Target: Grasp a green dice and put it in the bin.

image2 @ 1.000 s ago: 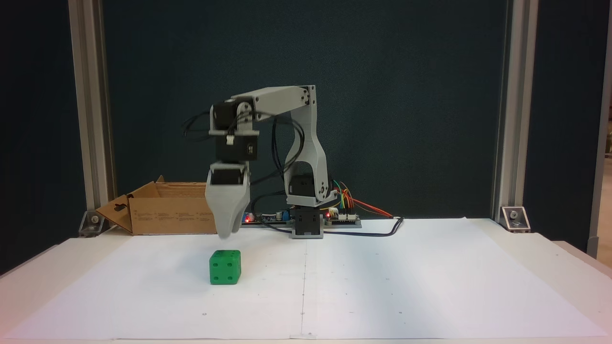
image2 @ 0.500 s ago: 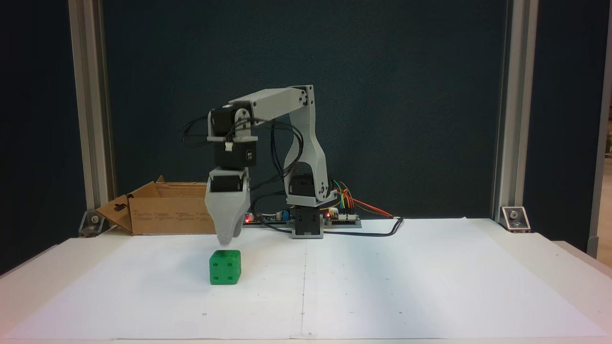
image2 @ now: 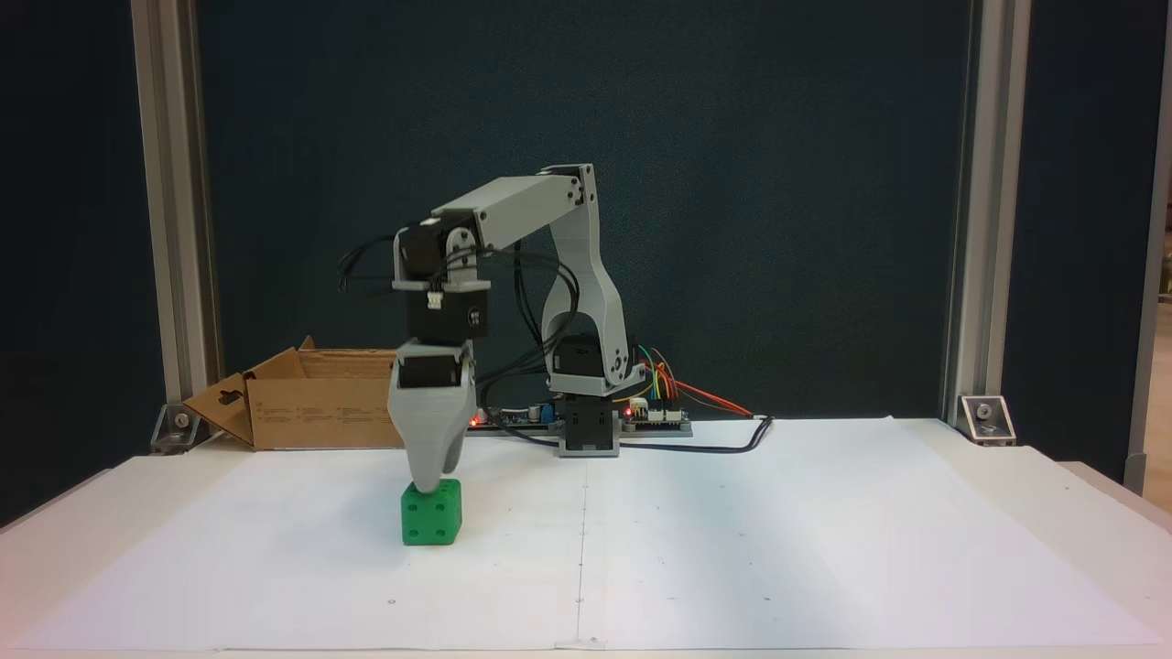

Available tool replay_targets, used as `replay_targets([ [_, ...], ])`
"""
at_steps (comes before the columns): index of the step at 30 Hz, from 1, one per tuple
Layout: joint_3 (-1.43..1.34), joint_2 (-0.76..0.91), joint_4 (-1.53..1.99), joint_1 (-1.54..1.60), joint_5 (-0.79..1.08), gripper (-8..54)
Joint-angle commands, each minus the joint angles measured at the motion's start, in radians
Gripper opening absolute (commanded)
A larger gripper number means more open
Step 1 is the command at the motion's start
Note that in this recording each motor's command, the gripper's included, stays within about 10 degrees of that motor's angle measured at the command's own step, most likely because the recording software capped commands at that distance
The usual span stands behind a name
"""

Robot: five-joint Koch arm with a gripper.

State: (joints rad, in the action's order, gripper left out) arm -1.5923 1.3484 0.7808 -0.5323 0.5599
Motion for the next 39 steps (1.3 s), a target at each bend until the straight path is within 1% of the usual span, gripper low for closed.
replay_targets([
  [1, 0.043, 0.006, -0.005, 0.002, -0.086, 43.2],
  [18, 0.043, -0.034, -0.011, 0.003, -0.084, 44.0],
  [31, 0.032, -0.057, -0.029, 0.0, -0.089, 43.0],
  [39, 0.032, -0.058, -0.032, -0.005, -0.132, 43.0],
])
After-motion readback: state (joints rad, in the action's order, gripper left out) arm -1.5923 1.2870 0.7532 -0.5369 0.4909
